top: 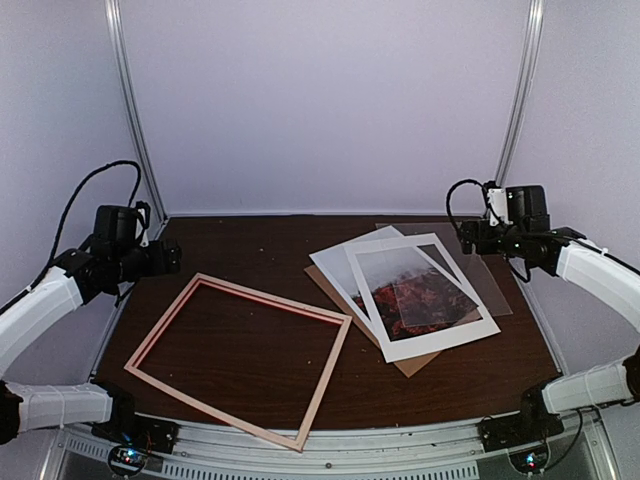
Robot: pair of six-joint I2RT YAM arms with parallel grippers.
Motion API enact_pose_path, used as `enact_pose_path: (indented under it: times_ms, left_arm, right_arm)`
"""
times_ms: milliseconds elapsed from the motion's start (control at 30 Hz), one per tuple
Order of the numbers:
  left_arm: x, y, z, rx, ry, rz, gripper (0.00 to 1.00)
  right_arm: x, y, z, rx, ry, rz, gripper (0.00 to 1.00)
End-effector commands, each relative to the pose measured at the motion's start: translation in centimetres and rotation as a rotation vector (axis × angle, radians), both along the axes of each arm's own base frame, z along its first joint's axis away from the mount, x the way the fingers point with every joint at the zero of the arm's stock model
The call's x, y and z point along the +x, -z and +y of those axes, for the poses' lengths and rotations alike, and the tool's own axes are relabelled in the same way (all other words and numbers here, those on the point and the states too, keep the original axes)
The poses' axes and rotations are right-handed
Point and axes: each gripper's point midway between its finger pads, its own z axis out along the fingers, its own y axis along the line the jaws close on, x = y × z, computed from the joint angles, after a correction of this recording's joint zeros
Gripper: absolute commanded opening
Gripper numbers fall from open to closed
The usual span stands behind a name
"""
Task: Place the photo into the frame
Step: Rotate the frame body at the center of the board.
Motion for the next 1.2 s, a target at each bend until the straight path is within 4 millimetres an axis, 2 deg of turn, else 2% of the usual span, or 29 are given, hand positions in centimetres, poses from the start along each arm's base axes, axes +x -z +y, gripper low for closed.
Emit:
enact_pose_path:
  times_ms: [0, 167, 267, 467, 667, 833, 867, 1000, 1167]
  left_arm:
    - [-0.2, 1.7, 0.7, -0.002, -0.062, 0.052, 0.98]
    - [-1.0, 4.1, 1.1, -0.002, -0.1, 0.145, 0.97]
    - [-1.5, 5.2, 0.9, -0.012, -0.1, 0.199, 0.97]
    - [-2.6, 7.7, 0.0, -0.085, -0.088, 0.264, 0.97]
    - [-4.3, 10.6, -0.7, -0.148, -0.07, 0.329, 0.95]
    - [-5.7, 11.4, -0.6, -0.135, -0.058, 0.371, 0.94]
    - [-6.1, 11.5, -0.3, -0.125, -0.067, 0.38, 0.94]
    - [-7.3, 12.1, 0.4, -0.106, -0.086, 0.405, 0.95]
    - [-7.7, 12.0, 0.5, -0.114, -0.081, 0.391, 0.95]
  right_arm:
    - [0.2, -0.3, 0.6, -0.035, -0.003, 0.022, 1.0]
    - [0.3, 0.7, 3.6, -0.049, -0.096, 0.079, 1.0]
    - [0.0, 1.9, 6.9, -0.067, -0.206, 0.127, 1.0]
    - [-1.7, 4.9, 15.1, -0.126, -0.452, 0.234, 1.0]
    - [-4.5, 8.8, 23.4, -0.149, -0.715, 0.344, 0.99]
    - [-6.4, 11.3, 29.3, -0.141, -0.869, 0.4, 0.96]
    - [-6.6, 12.3, 30.2, -0.147, -0.89, 0.421, 0.96]
    - [-7.0, 14.0, 33.4, -0.134, -0.956, 0.457, 0.93]
    - [-6.4, 15.7, 35.6, -0.127, -0.994, 0.491, 0.88]
